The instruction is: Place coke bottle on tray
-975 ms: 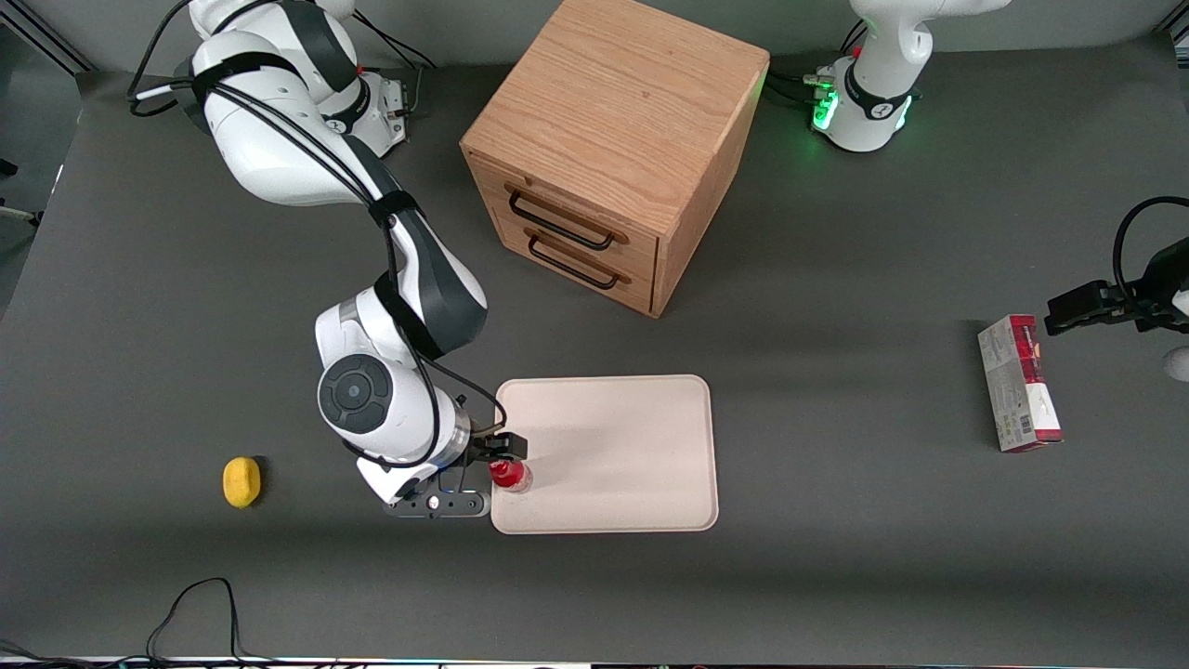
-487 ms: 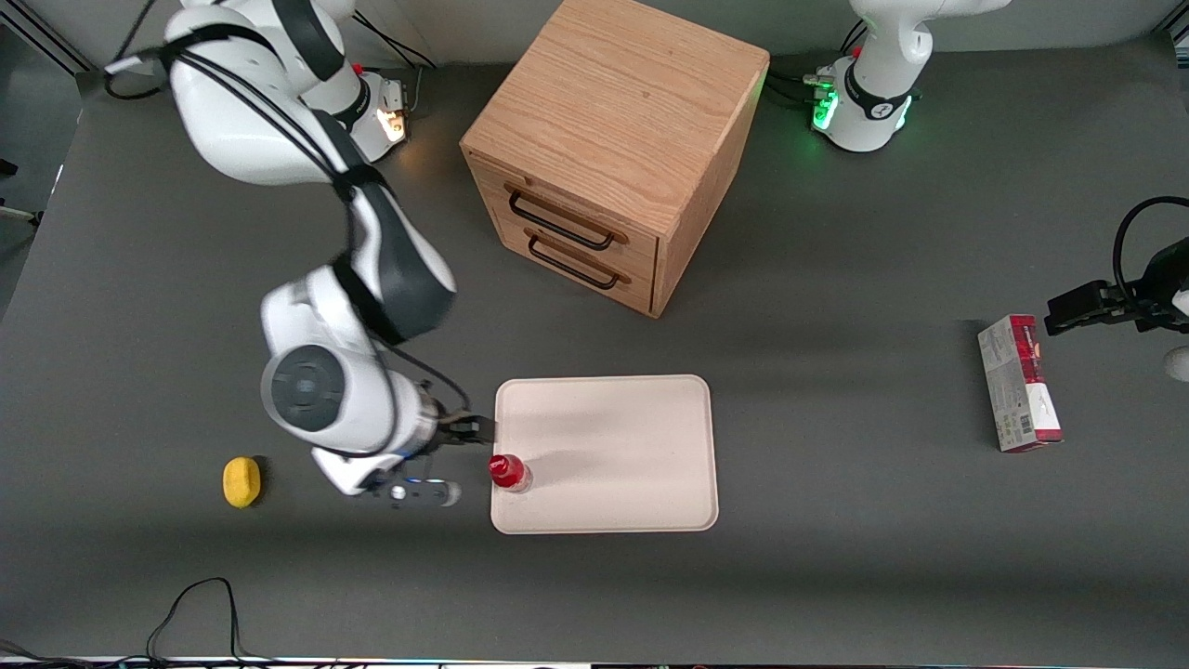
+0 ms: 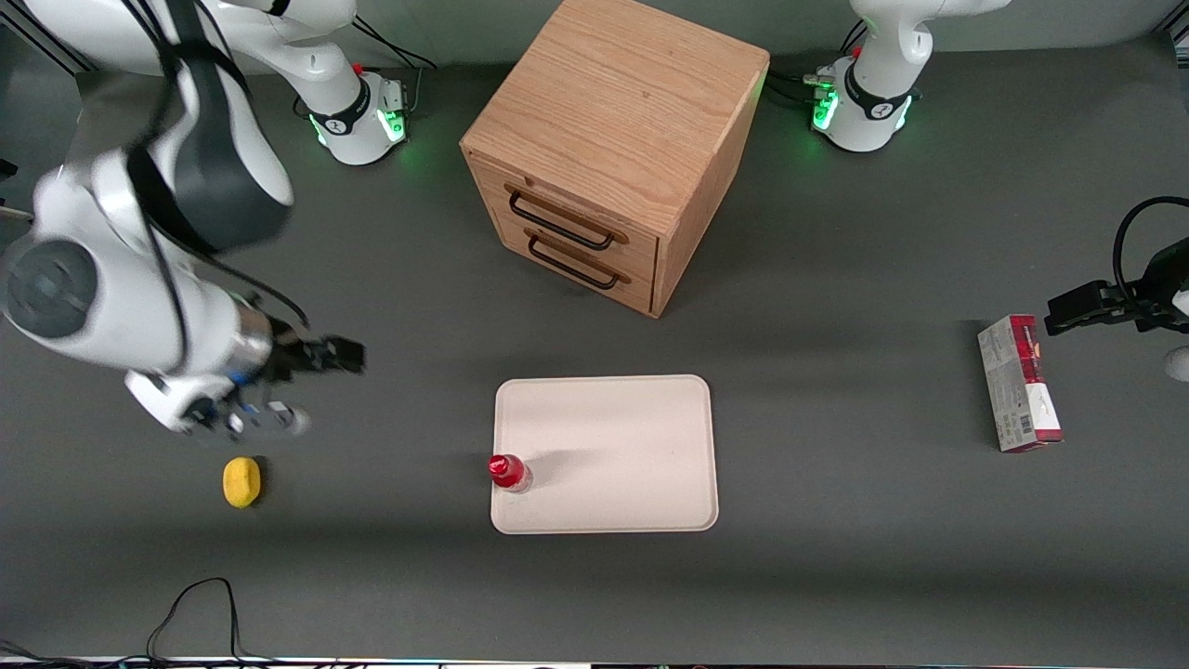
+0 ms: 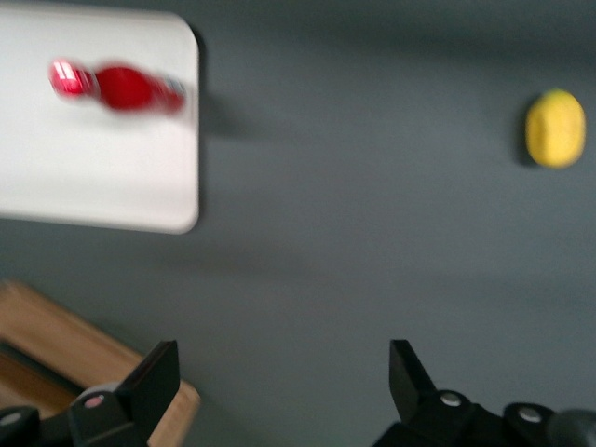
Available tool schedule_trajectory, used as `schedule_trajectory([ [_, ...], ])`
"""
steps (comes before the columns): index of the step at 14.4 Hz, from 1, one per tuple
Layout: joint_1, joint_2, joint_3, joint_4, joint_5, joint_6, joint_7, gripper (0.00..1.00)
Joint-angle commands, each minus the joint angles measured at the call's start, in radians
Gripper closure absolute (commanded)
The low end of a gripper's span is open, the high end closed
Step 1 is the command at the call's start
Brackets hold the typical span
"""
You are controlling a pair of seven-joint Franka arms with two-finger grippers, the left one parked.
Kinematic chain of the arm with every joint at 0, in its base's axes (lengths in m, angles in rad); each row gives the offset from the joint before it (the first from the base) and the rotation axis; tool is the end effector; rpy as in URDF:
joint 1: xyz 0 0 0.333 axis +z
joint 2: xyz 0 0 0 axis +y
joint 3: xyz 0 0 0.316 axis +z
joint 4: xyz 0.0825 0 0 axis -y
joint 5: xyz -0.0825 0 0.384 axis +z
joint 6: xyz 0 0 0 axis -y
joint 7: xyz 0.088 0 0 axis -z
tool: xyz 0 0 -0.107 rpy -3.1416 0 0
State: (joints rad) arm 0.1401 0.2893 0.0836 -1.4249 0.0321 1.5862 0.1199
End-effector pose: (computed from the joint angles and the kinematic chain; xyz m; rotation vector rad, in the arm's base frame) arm 0.6194 0.1375 0.5224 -3.0973 -0.1539 0.2092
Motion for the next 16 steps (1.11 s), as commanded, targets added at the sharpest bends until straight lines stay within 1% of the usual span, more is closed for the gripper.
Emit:
schedule_trajectory([
  [1, -0.020, -0.281, -0.077, -0.316, 0.049, 0.037, -0.138, 0.00],
  [3, -0.020, -0.337, -0.099, -0.347, 0.048, 0.009, -0.167, 0.00],
  [6, -0.019, -0.355, -0.103, -0.351, 0.031, 0.001, -0.163, 0.00],
  [8, -0.017, -0.354, -0.102, -0.361, -0.021, 0.011, -0.164, 0.00],
  [11, -0.020, -0.354, -0.104, -0.359, -0.021, 0.005, -0.146, 0.00],
  [13, -0.062, -0.352, -0.104, -0.353, -0.014, -0.002, -0.149, 0.00],
  [16, -0.066, -0.346, -0.111, -0.330, -0.011, -0.034, -0.161, 0.00],
])
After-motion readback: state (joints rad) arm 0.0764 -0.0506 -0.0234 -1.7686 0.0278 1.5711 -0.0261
